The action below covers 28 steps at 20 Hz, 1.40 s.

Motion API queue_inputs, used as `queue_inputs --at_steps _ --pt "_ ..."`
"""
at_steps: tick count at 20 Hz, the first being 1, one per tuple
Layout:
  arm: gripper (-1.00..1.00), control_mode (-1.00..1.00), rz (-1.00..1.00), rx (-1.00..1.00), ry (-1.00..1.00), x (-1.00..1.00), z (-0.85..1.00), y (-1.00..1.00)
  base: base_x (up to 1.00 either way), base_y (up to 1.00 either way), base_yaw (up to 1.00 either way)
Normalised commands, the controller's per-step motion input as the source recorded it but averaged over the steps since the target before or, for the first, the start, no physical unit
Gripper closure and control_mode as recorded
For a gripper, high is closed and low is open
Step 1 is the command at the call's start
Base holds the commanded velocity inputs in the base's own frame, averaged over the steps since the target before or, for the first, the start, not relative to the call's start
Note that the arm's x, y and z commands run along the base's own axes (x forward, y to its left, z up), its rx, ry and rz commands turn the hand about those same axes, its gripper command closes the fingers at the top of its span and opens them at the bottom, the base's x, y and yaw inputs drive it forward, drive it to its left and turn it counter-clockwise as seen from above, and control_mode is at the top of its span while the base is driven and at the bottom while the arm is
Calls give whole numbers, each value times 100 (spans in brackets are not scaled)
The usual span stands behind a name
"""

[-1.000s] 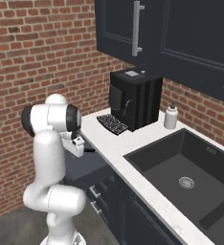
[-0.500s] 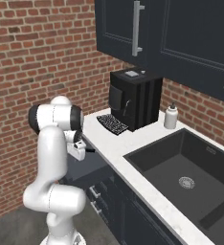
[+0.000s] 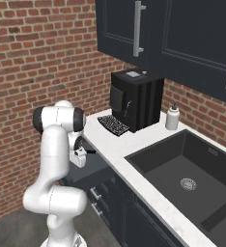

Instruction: Pick up the knife from the drawer and place it on the cutting board. Then place the meat from the plate to the cutting board.

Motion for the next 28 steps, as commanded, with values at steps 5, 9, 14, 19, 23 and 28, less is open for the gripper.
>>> queue_inputs --at_steps 5,9,14,19,23,28 --pt "-100 -100 0 0 0 0 -31 17 0 0 0" --pt "-100 -100 0 -1 0 -5 -17 32 0 0 0" --pt "-100 -100 0 -10 -8 -44 0 60 0 0 0" --pt "-100 -100 0 -4 -7 -55 0 69 0 0 0" --pt "-100 -100 0 0 -5 -55 0 74 0 0 0" --pt "-100 -100 0 0 -9 -58 0 75 0 0 0"
